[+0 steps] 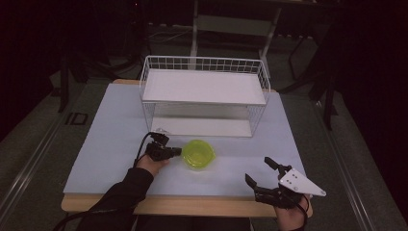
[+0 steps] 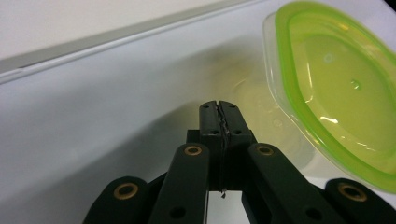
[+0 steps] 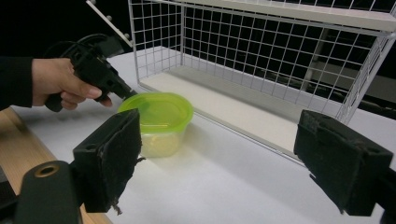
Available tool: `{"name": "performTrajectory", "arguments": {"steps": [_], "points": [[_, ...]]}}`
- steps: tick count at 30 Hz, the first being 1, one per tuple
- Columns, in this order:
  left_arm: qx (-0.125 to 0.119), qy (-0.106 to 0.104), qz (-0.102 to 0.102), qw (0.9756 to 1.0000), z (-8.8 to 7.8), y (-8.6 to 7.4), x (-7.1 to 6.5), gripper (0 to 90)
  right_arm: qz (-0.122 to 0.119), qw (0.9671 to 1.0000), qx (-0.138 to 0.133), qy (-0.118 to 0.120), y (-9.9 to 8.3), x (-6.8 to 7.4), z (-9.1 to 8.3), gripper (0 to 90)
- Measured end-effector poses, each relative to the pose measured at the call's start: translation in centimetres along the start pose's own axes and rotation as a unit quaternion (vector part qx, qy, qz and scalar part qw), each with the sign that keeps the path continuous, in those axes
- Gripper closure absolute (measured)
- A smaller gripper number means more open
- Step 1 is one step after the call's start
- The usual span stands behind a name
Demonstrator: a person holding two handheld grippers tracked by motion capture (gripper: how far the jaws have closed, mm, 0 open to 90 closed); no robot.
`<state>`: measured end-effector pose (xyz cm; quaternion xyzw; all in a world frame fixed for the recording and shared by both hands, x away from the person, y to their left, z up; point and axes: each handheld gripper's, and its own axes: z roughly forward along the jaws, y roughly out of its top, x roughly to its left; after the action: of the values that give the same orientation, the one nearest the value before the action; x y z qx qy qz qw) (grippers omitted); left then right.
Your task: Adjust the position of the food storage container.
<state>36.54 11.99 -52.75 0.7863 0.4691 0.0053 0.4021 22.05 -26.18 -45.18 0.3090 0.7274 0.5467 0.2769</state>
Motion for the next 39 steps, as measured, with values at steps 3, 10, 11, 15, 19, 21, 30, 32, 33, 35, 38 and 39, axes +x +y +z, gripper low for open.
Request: {"name": "performTrajectory", "arguments": {"steps": [3, 10, 11, 15, 19, 21, 30, 32, 33, 35, 38, 39], "points": [[0.006, -0.022, 0.005, 0.9997, 0.4, 0.0, -0.7, 90.0, 0.001, 1.0, 0.0, 0.001, 0.0, 0.0, 0.0, 14.9], [0.019, -0.03, 0.002, 0.9994, 0.6, -0.7, -2.2, 90.0, 0.0, 1.0, 0.001, 0.002, 0.0, 0.0, 0.0, 14.9], [0.02, -0.035, -0.002, 0.9992, 0.6, -0.9, -2.5, 90.0, 0.001, 1.0, 0.001, 0.002, 0.0, 0.0, 0.0, 14.9], [0.03, -0.041, 0.0, 0.9987, 1.0, -1.7, -4.0, 90.0, 0.0, 1.0, 0.001, 0.001, 0.0, 0.0, 0.0, 15.7], [0.036, -0.049, 0.007, 0.9981, 1.5, -2.0, -5.2, 90.0, 0.0, 1.0, 0.002, 0.0, 0.1, 0.0, 0.0, 16.9], [0.036, -0.051, 0.013, 0.998, 1.8, -1.9, -5.6, 90.0, 0.001, 1.0, 0.004, 0.0, 0.0, 0.0, 0.0, 16.9], [0.033, -0.056, 0.022, 0.9976, 3.0, -0.8, -6.8, 90.0, 0.001, 1.0, 0.009, 0.002, 0.0, 0.0, 0.1, 16.8], [0.034, -0.057, 0.02, 0.9976, 3.1, -0.7, -6.8, 90.0, 0.001, 1.0, 0.008, 0.002, 0.0, 0.0, 0.1, 16.8], [0.035, -0.056, 0.021, 0.9976, 3.1, -0.7, -6.8, 89.5, 0.002, 1.0, 0.009, 0.003, 0.0, -0.1, 0.1, 16.5], [0.039, -0.054, 0.011, 0.9977, 3.0, -0.7, -6.6, 87.6, 0.003, 0.9999, 0.009, 0.004, 0.0, -0.1, 0.1, 16.2], [0.028, -0.047, 0.0, 0.9985, 2.1, -0.9, -5.9, 84.6, 0.004, 0.9999, 0.01, 0.006, -0.1, -0.1, 0.2, 16.2], [0.019, -0.049, 0.0, 0.9986, 1.2, -1.0, -5.6, 82.1, 0.005, 0.9999, 0.01, 0.008, -0.1, -0.1, 0.2, 16.2]]}}
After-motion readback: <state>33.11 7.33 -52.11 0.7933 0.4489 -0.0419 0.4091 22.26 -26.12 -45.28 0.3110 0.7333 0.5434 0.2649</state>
